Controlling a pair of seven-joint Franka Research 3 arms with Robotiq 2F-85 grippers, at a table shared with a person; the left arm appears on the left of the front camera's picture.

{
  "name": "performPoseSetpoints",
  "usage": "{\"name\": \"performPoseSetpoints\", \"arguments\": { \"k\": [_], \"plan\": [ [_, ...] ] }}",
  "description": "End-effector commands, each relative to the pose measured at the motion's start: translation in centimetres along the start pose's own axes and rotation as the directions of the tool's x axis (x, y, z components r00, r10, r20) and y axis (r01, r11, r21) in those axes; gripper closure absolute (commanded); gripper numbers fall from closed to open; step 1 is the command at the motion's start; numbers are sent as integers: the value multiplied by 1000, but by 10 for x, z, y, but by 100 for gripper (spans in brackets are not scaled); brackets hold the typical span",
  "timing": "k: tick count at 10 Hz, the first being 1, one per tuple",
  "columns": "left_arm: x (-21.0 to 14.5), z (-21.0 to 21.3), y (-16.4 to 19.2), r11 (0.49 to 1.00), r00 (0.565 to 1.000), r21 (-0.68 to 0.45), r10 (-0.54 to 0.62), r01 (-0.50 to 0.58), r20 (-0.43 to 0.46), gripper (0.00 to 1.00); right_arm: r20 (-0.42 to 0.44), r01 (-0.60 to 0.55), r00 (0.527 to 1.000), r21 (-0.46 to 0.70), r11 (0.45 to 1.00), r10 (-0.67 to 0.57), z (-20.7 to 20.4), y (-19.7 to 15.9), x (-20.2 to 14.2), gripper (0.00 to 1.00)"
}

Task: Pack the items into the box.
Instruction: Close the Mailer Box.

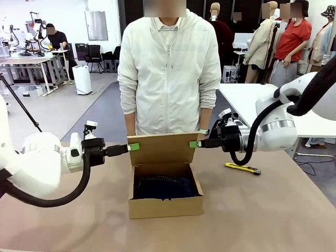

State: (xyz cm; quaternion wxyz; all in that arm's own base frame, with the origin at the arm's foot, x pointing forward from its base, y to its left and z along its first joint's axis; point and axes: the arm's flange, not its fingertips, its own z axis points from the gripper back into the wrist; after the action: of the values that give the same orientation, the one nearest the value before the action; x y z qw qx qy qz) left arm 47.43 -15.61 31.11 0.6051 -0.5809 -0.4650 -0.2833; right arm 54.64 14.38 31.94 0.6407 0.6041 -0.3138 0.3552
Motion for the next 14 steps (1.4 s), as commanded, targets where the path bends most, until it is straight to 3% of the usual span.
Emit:
{"name": "performPoseSetpoints", "arguments": {
  "k": [1,3,4,5,8,10,11,14],
  "plan": [
    [-12,10,-11,993,994,-38,-107,109,36,44,41,-88,995,5,996,88,1,13,-16,37],
    [-28,11,-12,993,995,-48,-103,104,13,44,28,-101,995,29,994,100,-6,6,-30,37],
    [-35,10,-11,994,995,-38,-102,101,-12,0,8,-110,994,55,992,110,-8,4,-33,26],
    [-41,12,-11,995,996,-40,-88,87,-11,0,15,-102,995,57,993,102,-9,5,-33,0],
    [-46,30,-18,993,993,-26,-119,118,-14,0,5,-101,995,25,995,101,5,9,-36,0],
    [-52,60,-31,989,989,32,-144,144,-13,0,-24,-70,997,-57,996,69,36,12,-48,0],
    [-55,84,-42,986,989,68,-151,150,5,0,8,-51,999,-105,993,52,59,17,-53,0],
    [-55,118,-59,978,966,96,-198,185,164,0,106,-52,992,-175,983,72,76,27,-50,0]
  ]
}}
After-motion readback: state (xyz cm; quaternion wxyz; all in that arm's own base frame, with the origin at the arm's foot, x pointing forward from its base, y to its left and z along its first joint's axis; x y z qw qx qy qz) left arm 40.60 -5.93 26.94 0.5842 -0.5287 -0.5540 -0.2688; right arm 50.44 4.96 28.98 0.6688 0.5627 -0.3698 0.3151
